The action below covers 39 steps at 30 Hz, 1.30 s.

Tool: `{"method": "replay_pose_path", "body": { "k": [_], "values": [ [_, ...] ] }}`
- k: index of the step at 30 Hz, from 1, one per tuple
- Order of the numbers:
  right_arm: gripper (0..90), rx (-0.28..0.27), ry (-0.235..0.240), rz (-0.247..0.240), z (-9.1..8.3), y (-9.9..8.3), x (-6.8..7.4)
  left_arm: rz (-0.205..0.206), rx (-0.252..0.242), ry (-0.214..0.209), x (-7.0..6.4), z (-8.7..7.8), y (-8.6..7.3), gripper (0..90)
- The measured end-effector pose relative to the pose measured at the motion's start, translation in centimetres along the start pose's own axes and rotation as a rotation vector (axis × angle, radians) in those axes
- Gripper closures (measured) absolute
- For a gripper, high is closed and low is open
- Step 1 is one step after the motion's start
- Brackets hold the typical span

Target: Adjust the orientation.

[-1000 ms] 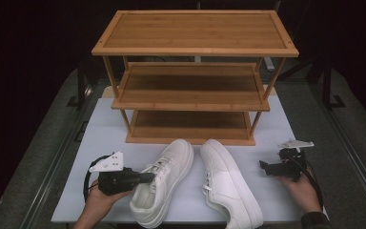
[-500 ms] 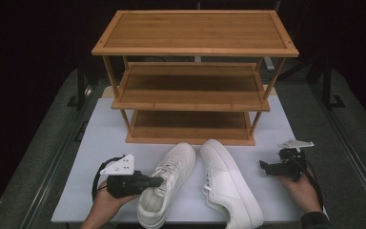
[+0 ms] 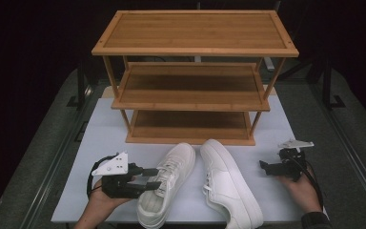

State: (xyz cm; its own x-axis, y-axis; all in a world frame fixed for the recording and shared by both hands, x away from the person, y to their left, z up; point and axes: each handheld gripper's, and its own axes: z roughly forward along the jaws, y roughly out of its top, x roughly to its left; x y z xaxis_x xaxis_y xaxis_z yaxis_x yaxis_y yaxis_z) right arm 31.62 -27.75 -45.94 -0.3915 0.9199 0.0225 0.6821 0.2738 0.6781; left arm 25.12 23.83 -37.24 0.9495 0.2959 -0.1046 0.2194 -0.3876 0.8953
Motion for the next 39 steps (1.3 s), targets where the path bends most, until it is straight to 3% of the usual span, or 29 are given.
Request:
{"method": "replay_pose_path", "body": {
  "k": [4, 6, 8, 15, 22, 26, 36, 39],
  "values": [
    [0.0, 0.000, 0.000, 0.000, 0.0, 0.0, 0.0, -0.006, 0.027, 0.058, 0.5, 0.1, -0.2, 51.3],
    [0.0, 0.000, 0.000, 0.000, 0.0, 0.0, 0.0, -0.003, 0.032, 0.066, 0.6, 0.1, -0.3, 50.8],
    [0.0, 0.000, 0.000, 0.000, 0.0, 0.0, 0.0, 0.001, 0.064, 0.093, 0.8, 0.4, -0.5, 50.8],
    [0.0, 0.000, 0.000, 0.000, 0.0, 0.0, 0.0, -0.017, 0.100, 0.101, 1.4, 1.2, -1.3, 53.2],
    [0.0, 0.000, 0.000, 0.000, 0.0, 0.0, 0.0, -0.009, 0.111, 0.093, 1.2, 1.1, -1.2, 69.5],
    [0.0, 0.000, 0.000, 0.000, 0.0, 0.0, 0.0, 0.007, 0.134, 0.139, 1.0, 0.9, -0.9, 78.9],
    [0.0, 0.000, 0.000, 0.000, 0.0, 0.0, 0.0, -0.026, 0.097, 0.210, 1.7, 0.2, -0.7, 84.8],
    [0.0, 0.000, 0.000, 0.000, 0.0, 0.0, 0.0, -0.027, 0.082, 0.238, 2.1, -0.8, -0.5, 84.9]
  ]
}}
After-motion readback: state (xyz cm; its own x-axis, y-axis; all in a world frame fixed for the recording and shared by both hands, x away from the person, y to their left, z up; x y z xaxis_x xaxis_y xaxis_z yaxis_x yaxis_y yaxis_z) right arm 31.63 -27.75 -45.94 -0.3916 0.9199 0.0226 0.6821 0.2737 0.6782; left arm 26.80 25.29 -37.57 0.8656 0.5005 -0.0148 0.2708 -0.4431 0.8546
